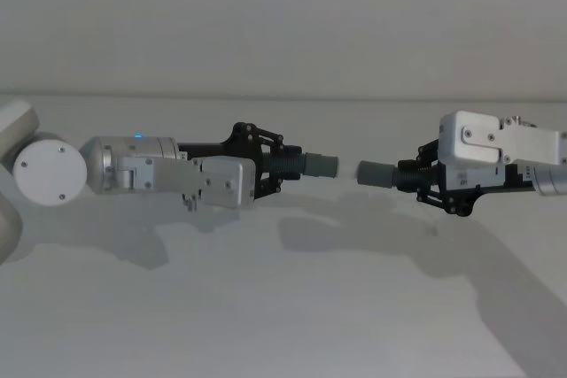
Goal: Use both hands to pick up one end of the pipe from the table, align the ends, and insert them.
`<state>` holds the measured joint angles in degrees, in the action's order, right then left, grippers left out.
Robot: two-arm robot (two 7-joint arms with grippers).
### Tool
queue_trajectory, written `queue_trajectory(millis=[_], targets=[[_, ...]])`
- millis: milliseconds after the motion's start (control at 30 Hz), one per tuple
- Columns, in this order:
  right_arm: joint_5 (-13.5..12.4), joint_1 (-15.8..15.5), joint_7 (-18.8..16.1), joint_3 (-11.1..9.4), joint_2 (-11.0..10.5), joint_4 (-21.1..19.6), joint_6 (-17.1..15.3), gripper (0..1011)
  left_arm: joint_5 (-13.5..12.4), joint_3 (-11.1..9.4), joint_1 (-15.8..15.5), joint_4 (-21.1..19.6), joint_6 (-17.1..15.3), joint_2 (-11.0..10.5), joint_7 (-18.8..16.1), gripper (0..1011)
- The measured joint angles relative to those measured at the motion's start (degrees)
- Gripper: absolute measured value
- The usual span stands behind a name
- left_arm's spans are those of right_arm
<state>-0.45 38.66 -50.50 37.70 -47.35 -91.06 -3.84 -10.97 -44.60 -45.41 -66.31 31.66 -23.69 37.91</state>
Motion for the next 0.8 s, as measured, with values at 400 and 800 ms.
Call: queue_trajectory(millis=[400, 800], targets=[[0.1, 0.4, -0.1, 0.2, 0.2, 0.5, 0.2, 256, 0.0, 0.0, 0.0, 0.0, 0.0, 0.0, 0.0, 323], [0.0, 0.7, -0.1, 0.3, 0.4, 0.7, 0.7, 256, 0.0, 0.0, 0.0, 0.0, 0.0, 0.0, 0.0, 323]])
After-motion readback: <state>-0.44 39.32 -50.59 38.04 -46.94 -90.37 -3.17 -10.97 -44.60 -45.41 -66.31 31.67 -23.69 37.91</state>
